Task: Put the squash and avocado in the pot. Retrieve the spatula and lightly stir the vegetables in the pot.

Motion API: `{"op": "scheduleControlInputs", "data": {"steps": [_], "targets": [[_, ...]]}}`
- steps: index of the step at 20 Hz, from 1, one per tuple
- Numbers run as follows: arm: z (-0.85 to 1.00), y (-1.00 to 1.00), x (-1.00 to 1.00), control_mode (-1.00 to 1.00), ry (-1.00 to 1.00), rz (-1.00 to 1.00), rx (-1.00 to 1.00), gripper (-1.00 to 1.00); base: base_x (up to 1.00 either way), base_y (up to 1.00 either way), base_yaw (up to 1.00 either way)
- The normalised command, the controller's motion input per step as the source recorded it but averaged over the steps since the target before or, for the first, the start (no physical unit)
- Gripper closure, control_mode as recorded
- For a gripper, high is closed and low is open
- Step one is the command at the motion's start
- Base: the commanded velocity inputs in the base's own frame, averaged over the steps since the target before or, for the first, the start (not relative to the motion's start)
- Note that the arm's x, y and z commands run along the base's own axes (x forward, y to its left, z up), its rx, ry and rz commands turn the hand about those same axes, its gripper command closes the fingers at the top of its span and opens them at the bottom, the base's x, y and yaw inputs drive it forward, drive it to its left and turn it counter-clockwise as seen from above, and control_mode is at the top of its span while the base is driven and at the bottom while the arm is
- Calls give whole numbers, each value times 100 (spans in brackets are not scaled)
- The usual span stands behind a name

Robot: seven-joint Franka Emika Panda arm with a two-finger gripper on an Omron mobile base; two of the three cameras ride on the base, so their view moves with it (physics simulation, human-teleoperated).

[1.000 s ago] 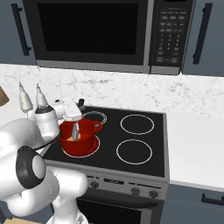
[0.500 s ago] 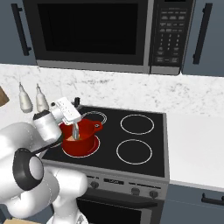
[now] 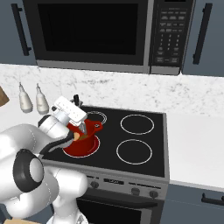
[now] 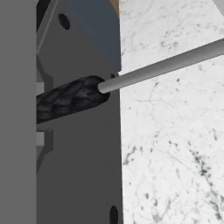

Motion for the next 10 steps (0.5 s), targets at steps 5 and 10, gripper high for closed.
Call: {"op": "scheduleControlInputs", "data": {"steps": [5, 10], "targets": [[11, 15, 21, -100, -5, 13, 0, 100, 0, 0, 0], [59, 28, -10, -100, 11, 8, -3, 100, 0, 0, 0]]}}
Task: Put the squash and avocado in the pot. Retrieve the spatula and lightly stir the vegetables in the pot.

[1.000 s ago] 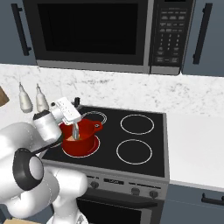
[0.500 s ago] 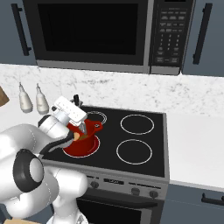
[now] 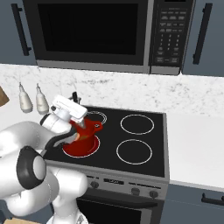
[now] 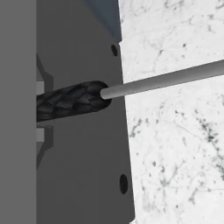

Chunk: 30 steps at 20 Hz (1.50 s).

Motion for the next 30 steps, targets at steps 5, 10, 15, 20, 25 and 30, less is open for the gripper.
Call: {"op": "scheduleControlInputs", "data": {"steps": [5, 10, 15, 20, 25, 30], "targets": [[28, 10, -26, -100, 14, 6, -6, 100, 0, 0, 0], [-11, 0, -18, -100, 3, 4, -1, 100, 0, 0, 0], [-26, 0, -14, -100, 0, 4, 0, 100, 0, 0, 0], [-39, 0, -23, -100, 0, 4, 0, 100, 0, 0, 0], [-22, 0, -4, -100, 0, 1, 0, 100, 0, 0, 0], [-18, 0, 0, -100, 0, 0, -1, 100, 0, 0, 0]]}}
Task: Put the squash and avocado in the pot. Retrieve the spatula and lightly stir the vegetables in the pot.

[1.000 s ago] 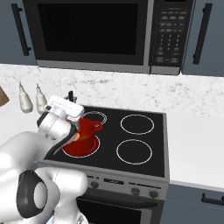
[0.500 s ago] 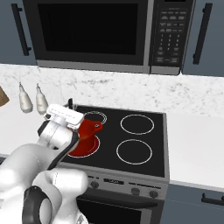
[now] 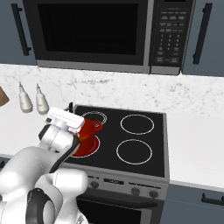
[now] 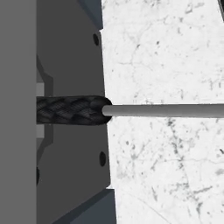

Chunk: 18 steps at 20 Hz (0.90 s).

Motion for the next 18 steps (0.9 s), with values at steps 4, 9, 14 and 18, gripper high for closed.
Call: {"op": "scheduleControlInputs", "data": {"steps": [4, 9, 14, 18], "targets": [[-34, 0, 2, -100, -1, 0, -3, 100, 0, 0, 0], [-21, -1, 1, -100, -14, 0, -3, 100, 0, 0, 0], [-13, -1, 0, -100, -22, -2, -5, 100, 0, 0, 0], [-1, -22, -21, -100, 0, -4, -1, 100, 0, 0, 0]]}}
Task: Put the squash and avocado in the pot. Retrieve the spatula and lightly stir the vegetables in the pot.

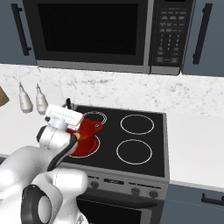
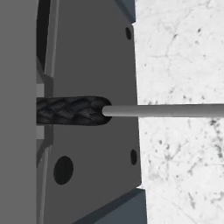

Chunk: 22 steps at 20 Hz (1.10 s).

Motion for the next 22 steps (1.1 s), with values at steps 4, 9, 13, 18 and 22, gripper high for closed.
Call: {"op": "scheduleControlInputs", "data": {"steps": [4, 9, 13, 18, 22], "targets": [[0, -19, -31, -100, 6, -1, 0, 100, 0, 0, 0], [-2, -26, -28, -100, 20, 0, 0, 100, 0, 0, 0], [-16, -33, -18, -100, 19, 0, 0, 100, 0, 0, 0], [-26, -34, -21, -100, 6, 0, -1, 100, 0, 0, 0], [-40, -23, -7, -100, 0, 0, -3, 100, 0, 0, 0]]}}
